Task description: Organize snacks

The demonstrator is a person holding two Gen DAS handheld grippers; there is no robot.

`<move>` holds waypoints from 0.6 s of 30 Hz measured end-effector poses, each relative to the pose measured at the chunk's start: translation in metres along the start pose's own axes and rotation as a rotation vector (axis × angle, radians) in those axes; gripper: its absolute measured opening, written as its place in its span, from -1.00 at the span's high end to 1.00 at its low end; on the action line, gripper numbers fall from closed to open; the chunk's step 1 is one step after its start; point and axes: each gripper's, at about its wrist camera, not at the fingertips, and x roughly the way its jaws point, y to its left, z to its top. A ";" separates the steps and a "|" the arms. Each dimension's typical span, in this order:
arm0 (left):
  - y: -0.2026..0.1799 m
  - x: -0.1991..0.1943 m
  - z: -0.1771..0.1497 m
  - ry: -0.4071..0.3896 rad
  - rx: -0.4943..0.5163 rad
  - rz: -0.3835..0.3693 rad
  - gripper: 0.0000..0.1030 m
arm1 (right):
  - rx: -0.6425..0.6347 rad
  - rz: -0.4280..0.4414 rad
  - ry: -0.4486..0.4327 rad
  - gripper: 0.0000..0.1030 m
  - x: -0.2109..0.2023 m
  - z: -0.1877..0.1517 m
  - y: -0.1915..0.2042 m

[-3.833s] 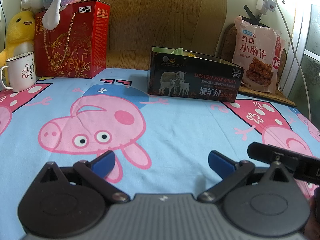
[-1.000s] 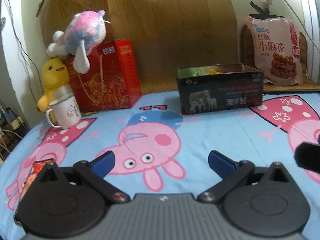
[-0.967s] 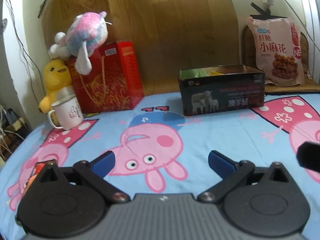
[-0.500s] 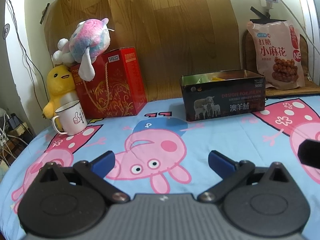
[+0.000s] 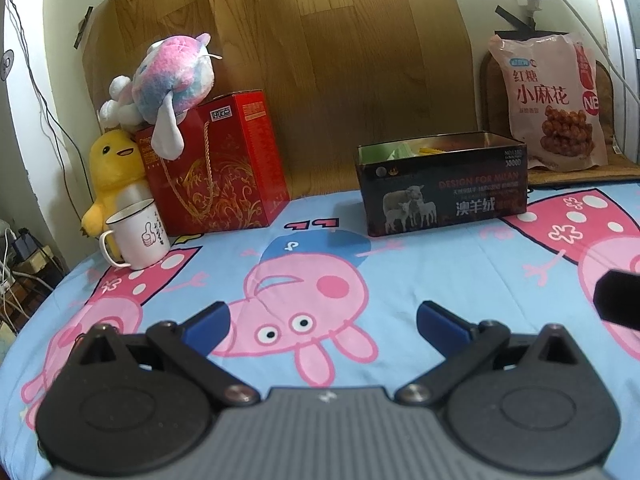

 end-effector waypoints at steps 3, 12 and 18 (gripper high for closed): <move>-0.002 0.000 -0.001 0.000 0.008 -0.001 -1.00 | 0.007 0.008 0.013 -0.97 0.001 0.000 0.000; -0.003 0.002 -0.002 0.009 0.014 -0.009 -1.00 | 0.022 0.032 0.045 -0.97 0.002 0.003 -0.002; -0.005 0.003 -0.004 0.016 0.026 -0.008 -1.00 | 0.015 0.043 0.062 -0.97 0.002 0.003 -0.001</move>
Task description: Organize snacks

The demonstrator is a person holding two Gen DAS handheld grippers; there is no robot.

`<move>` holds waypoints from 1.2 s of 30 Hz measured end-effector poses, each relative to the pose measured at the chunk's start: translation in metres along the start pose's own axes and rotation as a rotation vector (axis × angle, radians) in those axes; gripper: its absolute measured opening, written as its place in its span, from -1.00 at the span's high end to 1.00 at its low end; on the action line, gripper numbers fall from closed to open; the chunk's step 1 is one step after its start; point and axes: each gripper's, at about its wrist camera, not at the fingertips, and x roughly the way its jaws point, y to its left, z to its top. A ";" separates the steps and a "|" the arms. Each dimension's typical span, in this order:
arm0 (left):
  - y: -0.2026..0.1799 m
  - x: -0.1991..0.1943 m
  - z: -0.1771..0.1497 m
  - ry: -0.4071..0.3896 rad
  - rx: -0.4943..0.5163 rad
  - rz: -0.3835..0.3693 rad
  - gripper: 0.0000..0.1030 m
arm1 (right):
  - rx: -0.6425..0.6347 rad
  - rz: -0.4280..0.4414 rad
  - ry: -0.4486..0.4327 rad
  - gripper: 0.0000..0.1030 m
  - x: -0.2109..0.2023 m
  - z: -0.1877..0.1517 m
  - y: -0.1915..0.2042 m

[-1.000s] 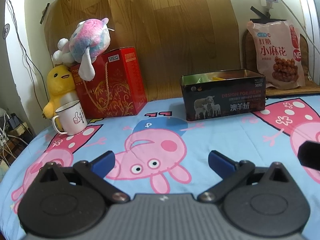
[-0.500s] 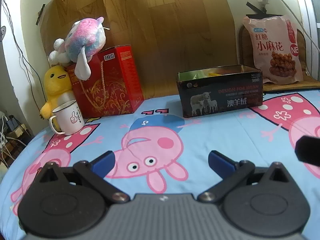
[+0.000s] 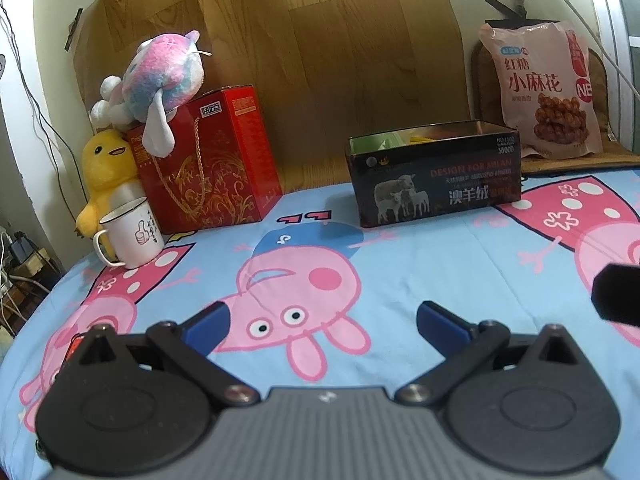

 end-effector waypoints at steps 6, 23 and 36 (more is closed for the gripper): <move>0.000 0.003 -0.002 0.010 0.005 0.004 -1.00 | -0.030 0.005 0.005 -0.96 0.000 0.000 0.002; 0.000 0.014 -0.006 0.053 0.026 0.020 -1.00 | -0.049 0.001 0.026 -0.96 0.004 -0.001 0.003; 0.006 0.021 -0.008 0.061 0.044 0.065 -1.00 | -0.047 -0.001 0.034 -0.94 0.005 -0.002 0.002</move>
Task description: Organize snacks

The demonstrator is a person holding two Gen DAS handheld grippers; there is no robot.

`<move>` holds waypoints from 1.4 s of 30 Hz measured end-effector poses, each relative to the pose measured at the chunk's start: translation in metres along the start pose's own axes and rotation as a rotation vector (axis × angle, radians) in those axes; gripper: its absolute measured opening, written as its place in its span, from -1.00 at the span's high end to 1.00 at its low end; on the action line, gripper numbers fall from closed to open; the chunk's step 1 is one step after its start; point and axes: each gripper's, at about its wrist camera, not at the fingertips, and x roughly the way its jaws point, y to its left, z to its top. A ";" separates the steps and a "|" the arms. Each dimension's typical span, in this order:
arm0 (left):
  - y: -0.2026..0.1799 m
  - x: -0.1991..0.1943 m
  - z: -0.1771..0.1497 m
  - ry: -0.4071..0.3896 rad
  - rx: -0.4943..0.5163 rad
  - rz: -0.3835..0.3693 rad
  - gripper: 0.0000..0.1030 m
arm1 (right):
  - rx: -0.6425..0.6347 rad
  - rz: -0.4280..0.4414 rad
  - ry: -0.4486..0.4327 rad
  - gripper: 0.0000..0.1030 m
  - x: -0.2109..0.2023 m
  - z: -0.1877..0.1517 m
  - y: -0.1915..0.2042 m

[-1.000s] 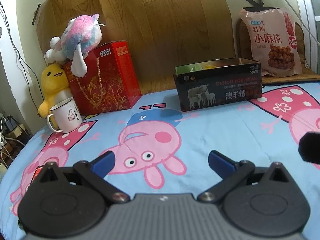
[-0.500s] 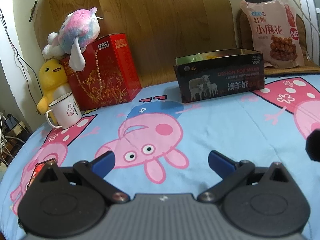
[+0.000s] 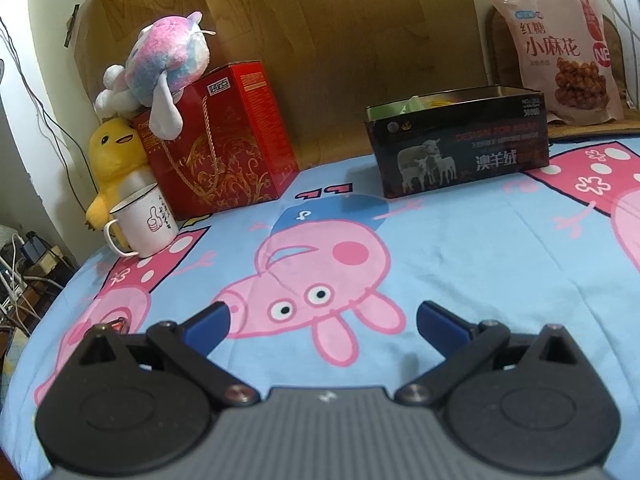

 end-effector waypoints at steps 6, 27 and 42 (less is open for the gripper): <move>0.001 0.002 -0.001 0.007 0.001 0.003 -1.00 | -0.001 0.001 0.008 -0.92 0.001 -0.001 -0.001; 0.003 0.005 0.000 -0.011 0.024 0.063 -1.00 | 0.001 -0.004 0.023 -0.88 0.006 -0.001 -0.003; 0.002 0.006 -0.001 -0.016 0.037 0.076 -1.00 | 0.006 0.000 0.031 -0.88 0.007 -0.002 -0.006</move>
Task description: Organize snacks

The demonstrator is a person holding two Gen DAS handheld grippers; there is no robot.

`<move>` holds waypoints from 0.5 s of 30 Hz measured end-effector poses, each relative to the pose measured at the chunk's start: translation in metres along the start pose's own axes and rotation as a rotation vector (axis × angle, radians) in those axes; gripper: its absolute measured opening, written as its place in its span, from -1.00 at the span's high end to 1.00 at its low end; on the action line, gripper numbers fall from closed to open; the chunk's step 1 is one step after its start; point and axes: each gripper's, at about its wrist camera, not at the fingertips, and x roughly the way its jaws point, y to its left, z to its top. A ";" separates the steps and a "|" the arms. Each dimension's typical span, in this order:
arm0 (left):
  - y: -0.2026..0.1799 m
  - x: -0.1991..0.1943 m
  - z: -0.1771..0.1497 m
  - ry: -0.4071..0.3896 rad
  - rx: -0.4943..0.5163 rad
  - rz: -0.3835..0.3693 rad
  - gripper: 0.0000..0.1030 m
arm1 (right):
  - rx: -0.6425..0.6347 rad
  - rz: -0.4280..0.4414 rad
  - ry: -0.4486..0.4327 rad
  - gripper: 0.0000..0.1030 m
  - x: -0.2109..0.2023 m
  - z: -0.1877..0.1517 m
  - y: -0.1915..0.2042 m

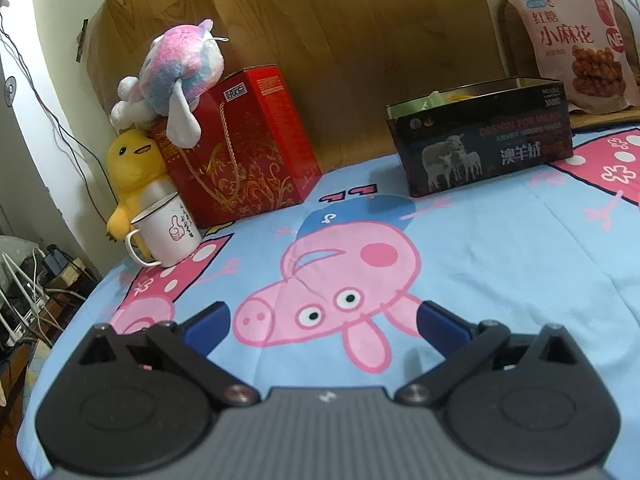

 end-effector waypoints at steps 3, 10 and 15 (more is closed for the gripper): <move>-0.001 0.000 -0.001 0.004 0.001 -0.007 -1.00 | -0.001 0.000 0.001 -0.88 0.000 0.000 0.000; 0.000 0.002 -0.002 0.012 -0.004 -0.018 -1.00 | -0.004 0.000 0.001 -0.88 0.000 0.000 0.001; -0.001 0.003 -0.003 0.018 -0.004 -0.025 -1.00 | -0.016 0.000 0.006 -0.88 0.002 0.000 0.003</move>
